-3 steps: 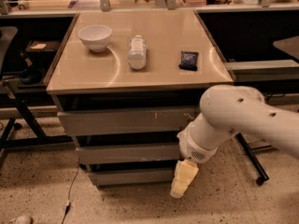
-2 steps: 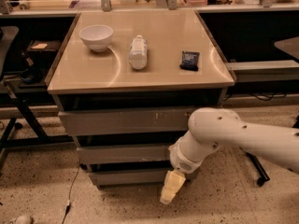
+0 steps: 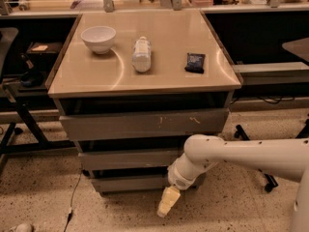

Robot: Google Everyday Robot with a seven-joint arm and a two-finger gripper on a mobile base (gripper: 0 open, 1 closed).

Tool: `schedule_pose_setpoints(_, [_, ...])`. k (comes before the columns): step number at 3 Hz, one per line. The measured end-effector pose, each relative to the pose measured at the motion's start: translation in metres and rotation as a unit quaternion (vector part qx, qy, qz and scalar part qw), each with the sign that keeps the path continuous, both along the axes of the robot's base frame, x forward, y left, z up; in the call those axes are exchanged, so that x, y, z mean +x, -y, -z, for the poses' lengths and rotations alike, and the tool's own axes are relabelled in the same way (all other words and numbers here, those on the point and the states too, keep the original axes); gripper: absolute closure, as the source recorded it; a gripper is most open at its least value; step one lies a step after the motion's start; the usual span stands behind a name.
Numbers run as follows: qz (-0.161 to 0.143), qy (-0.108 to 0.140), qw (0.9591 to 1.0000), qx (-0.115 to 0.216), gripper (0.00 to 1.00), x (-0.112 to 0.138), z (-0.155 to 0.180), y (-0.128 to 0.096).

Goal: Open bottom drawer

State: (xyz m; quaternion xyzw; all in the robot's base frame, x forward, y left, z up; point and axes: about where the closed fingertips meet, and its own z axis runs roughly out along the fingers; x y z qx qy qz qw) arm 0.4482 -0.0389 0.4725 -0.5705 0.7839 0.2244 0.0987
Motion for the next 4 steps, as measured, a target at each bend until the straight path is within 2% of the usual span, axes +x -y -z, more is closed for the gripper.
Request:
schedule_pose_setpoints(1, [0.000,0.000,1.0000,0.000,0.00,0.000,0.000,0.000])
schedule_pose_setpoints(2, [0.008,-0.003,1.0000,0.005,0.00,0.006,0.034,-0.004])
schedule_pose_setpoints(4, [0.041,0.005,0.9991,-0.006,0.00,0.044,0.152,0.006])
